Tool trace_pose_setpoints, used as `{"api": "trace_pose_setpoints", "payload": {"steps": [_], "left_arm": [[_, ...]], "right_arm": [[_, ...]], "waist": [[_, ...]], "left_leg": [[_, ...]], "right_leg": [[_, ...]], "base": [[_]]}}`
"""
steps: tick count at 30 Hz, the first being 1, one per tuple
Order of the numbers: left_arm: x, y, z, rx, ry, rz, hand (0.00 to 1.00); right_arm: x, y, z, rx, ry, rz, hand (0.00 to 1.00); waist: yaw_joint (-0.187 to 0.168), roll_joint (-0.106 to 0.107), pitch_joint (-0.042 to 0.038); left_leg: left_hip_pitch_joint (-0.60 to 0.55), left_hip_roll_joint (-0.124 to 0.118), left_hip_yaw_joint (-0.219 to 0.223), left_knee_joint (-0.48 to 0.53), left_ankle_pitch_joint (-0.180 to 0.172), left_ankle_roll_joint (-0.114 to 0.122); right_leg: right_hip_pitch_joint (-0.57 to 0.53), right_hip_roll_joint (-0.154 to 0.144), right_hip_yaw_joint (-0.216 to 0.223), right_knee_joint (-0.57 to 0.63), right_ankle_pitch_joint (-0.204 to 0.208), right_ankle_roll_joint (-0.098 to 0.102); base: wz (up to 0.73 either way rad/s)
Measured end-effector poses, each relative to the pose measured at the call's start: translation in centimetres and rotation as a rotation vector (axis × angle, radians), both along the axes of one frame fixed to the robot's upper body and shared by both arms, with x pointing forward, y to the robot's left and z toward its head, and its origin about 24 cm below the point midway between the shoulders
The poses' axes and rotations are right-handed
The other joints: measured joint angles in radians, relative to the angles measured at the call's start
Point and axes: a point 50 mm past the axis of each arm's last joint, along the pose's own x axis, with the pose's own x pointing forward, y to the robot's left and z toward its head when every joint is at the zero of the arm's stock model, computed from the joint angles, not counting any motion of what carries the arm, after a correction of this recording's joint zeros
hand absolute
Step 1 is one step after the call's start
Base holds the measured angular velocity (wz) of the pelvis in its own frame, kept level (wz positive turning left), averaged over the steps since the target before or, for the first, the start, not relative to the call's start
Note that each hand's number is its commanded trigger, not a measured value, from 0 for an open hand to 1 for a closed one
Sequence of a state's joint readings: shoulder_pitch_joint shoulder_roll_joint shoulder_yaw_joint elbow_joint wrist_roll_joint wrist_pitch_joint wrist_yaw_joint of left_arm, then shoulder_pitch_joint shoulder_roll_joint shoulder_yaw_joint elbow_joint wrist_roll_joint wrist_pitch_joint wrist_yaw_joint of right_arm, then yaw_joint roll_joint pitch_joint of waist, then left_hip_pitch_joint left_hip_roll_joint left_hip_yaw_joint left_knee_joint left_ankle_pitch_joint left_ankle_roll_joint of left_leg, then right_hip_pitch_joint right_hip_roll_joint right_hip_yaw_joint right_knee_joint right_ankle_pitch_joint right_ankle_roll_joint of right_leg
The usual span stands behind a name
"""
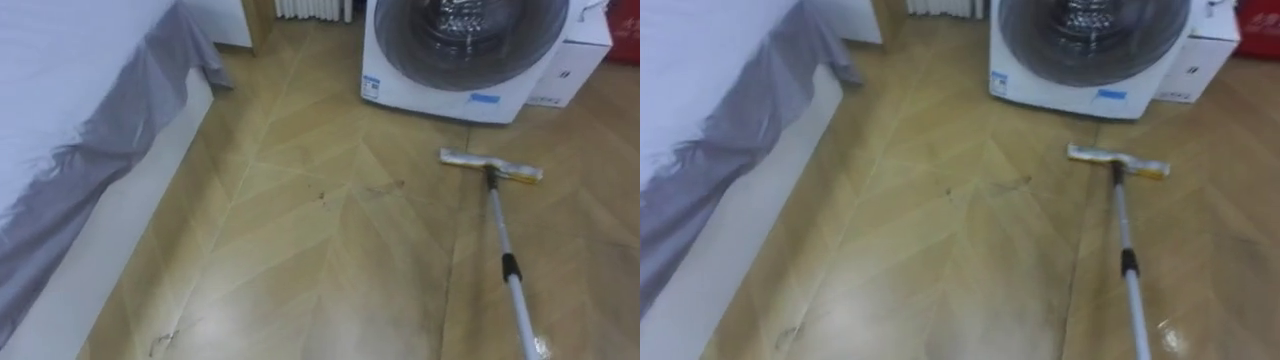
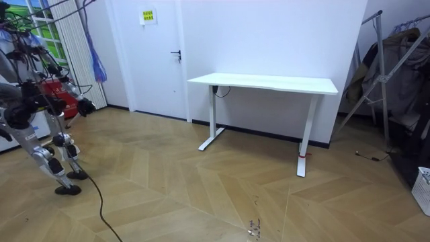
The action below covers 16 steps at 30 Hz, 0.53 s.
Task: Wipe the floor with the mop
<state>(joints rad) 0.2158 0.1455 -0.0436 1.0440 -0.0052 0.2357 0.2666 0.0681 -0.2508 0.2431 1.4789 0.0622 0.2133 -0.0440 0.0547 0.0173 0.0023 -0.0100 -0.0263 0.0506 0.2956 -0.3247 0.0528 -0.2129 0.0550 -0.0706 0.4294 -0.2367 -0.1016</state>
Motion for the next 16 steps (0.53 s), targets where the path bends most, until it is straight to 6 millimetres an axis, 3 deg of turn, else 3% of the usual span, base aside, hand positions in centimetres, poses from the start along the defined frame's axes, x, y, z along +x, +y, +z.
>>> {"api": "trace_pose_setpoints", "payload": {"steps": [3,7,13,16], "left_arm": [[-0.4,0.2,0.0,0.007,0.011,0.01,0.0],[-1.5,0.4,0.1,0.014,0.056,0.019,0.0],[-1.4,0.9,0.2,0.027,0.063,0.043,0.0],[-1.6,1.0,0.2,0.021,0.084,0.054,0.0]], "right_arm": [[-0.1,1.2,-0.4,0.062,0.013,0.015,1.0],[-0.7,1.5,-0.4,0.106,0.048,0.027,1.0],[-0.3,1.8,-0.6,0.142,0.043,0.02,1.0],[-0.3,1.9,-0.6,0.152,0.059,0.008,1.0]], "waist": [[0.0,-0.027,-0.0011],[-0.003,-0.046,0.0003],[-0.003,-0.049,-0.0018],[-0.013,-0.054,0.0046]], "left_leg": [[0.051,0.012,0.022,-0.023,0.005,-0.008],[0.116,0.023,0.029,-0.031,0.007,-0.011],[0.152,0.03,0.043,-0.06,0.007,-0.011],[0.175,0.031,0.041,-0.061,0.007,-0.011]], "right_leg": [[0.046,0.024,0.02,-0.034,0.005,-0.009],[0.12,0.04,0.03,-0.08,0.007,-0.013],[0.14,0.05,0.04,-0.089,0.008,-0.013],[0.175,0.051,0.037,-0.103,0.009,-0.013]], "base": [[-0.21],[-0.1],[-0.06],[0.06]]}}
